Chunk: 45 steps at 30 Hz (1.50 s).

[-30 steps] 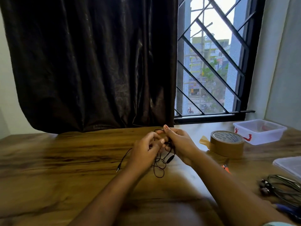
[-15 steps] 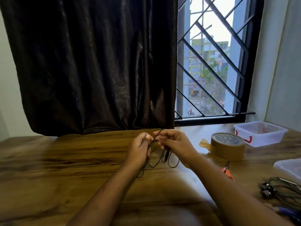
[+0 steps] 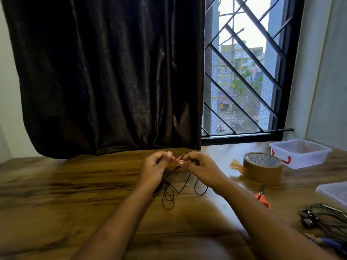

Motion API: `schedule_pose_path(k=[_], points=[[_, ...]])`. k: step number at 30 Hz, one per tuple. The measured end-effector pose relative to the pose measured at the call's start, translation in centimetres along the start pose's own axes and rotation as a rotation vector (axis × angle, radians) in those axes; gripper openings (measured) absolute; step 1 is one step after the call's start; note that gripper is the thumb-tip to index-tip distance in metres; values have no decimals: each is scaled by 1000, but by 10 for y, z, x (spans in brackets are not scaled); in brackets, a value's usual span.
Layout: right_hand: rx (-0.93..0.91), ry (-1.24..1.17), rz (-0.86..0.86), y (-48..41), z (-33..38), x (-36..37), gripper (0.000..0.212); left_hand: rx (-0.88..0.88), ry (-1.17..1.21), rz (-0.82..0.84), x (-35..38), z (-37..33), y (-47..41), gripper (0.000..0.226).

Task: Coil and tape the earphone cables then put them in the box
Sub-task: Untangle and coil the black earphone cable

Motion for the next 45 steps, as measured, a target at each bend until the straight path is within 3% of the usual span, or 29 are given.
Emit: schedule_pose_path(k=[2, 4, 7, 12, 16, 18, 20, 22, 24, 28, 32, 39, 42, 45], points=[[-14, 26, -61, -1, -1, -1, 11, 26, -32, 112, 7, -4, 5, 11], [-21, 10, -98, -1, -1, -4, 13, 61, -31, 122, 11, -5, 9, 21], [-25, -66, -43, -1, 4, -3, 16, 101, -6, 41, 8, -7, 7, 25], [27, -153, 32, 3, 7, 2, 22, 46, 117, 178, 14, -6, 12, 15], [40, -179, 61, 6, 12, 4, 19, 27, 0, 206, 16, -2, 11, 11], [50, -204, 104, 7, 15, 8, 18, 40, -56, 127, 15, -2, 9, 14], [88, -159, 123, 6, 12, 8, 25, -20, -77, -72, 4, 1, 3, 17], [114, -79, 131, 6, 9, 3, 24, -176, 62, -314, -18, 7, -5, 17], [116, -29, 103, 4, 6, -6, 16, -331, 339, -447, -35, 14, -10, 16], [92, 52, -28, -1, 5, -22, 6, -477, 619, -450, -31, 11, -4, 17], [-66, 343, -53, -3, 8, -25, 9, -483, 672, -484, -30, 4, -2, 21], [-140, 908, -220, -3, -3, -41, 18, -442, 834, -618, -49, 8, -11, 26], [-137, 874, -384, -6, -7, -56, 28, -402, 567, -671, -62, 15, -19, 27], [-101, 696, -510, -10, -10, -65, 13, -280, 57, -535, -67, 16, -23, 19]])
Point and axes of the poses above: each hand's wrist, its own y-axis away from the middle knuckle, its own x-axis out of the palm, z = x × y, the point moved 6 cm from there along -y, towards the middle knuckle, and after that the axes turned 14 degrees about -z, right-handed, at the moved point
